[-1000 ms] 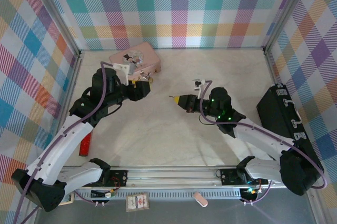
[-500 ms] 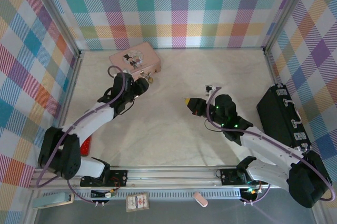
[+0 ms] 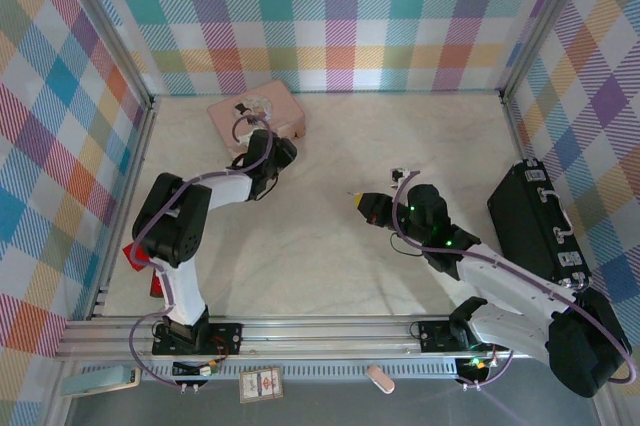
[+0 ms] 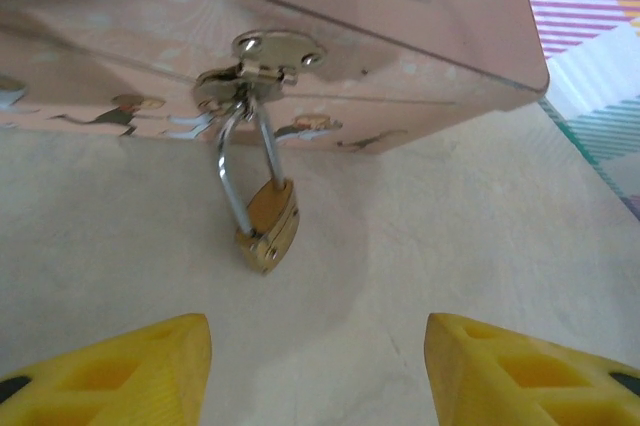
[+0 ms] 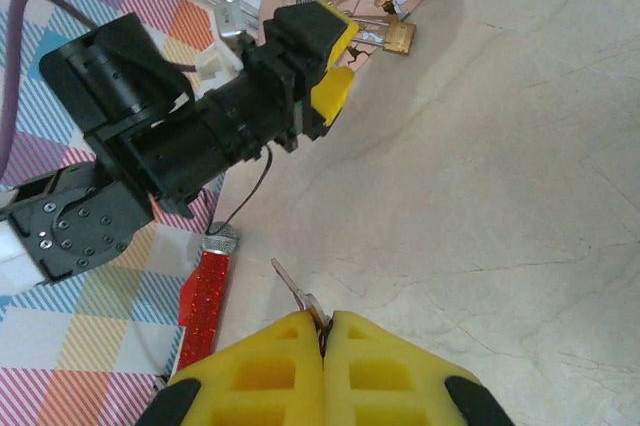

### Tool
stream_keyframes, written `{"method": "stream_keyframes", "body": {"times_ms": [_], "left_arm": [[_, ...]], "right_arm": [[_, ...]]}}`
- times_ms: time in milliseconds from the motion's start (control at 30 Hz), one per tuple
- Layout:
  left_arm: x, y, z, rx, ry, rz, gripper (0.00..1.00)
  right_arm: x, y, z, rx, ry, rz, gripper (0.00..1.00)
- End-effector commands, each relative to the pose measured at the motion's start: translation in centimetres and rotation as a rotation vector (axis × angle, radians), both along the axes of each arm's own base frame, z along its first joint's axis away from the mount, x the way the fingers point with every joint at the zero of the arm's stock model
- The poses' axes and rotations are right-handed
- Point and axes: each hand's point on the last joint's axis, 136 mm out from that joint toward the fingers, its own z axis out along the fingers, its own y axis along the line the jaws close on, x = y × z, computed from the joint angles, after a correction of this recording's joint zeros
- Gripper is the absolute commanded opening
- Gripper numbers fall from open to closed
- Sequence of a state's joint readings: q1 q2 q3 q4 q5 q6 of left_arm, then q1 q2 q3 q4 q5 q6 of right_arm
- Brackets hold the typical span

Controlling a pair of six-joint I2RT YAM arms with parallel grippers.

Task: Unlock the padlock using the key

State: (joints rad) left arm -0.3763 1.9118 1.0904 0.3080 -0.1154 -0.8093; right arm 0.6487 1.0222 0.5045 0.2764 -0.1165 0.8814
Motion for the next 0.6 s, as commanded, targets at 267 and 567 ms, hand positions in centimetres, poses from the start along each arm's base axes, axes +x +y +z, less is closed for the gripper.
{"method": "stream_keyframes", "body": {"times_ms": [267, 567], "left_arm": [[4.3, 1.0, -2.5, -0.062, -0.016, 0.136, 0.53], [6.2, 1.3, -5.2, -0.12, 0.025, 0.17, 0.37]], "right_arm": [[0.7, 1.0, 0.4, 0.026, 0.015, 0.021, 0.0], [1.2, 1.3, -0.3, 0.022, 0.043, 0.015, 0.0]]}}
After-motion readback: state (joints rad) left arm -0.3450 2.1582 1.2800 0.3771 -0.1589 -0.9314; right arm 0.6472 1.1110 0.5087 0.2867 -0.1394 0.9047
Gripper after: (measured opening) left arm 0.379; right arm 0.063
